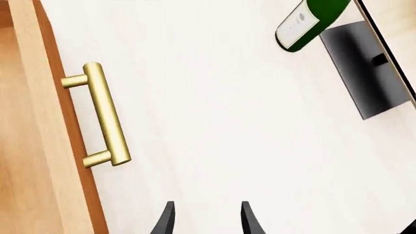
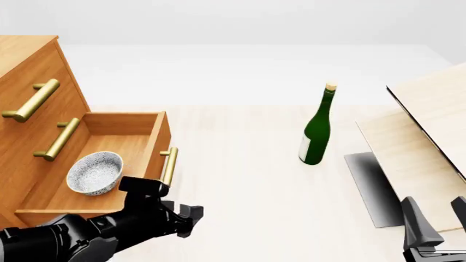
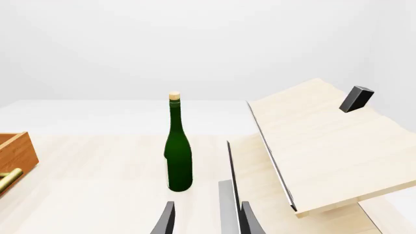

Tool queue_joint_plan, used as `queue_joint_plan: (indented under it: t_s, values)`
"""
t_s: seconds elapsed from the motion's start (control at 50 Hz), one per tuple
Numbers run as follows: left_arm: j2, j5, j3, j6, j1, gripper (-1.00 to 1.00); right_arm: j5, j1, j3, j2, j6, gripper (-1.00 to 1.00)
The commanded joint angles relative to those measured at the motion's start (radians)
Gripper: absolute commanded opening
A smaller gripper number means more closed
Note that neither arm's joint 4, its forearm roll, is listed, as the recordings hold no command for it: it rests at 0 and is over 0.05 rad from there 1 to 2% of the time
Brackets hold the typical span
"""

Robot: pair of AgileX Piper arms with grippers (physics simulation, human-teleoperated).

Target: Put the bowl in the bottom drawer of the cabinet and close it.

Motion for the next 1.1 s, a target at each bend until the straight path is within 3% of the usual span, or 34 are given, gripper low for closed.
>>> queue_joint_plan:
  t_s: [0.02,0.62,1.1]
  values:
    - [0.01,-0.006,0.002,-0.008,0.047,1.0,0.001,0.0,0.0,-0.001,0.0,1.0]
    - [0.056,-0.023,0.016,0.033,0.182,1.0,0.001,0.0,0.0,-0.001,0.0,1.0]
    - [0.013,-0.014,0.045,0.045,0.256,1.0,0.001,0.0,0.0,-0.001,0.0,1.0]
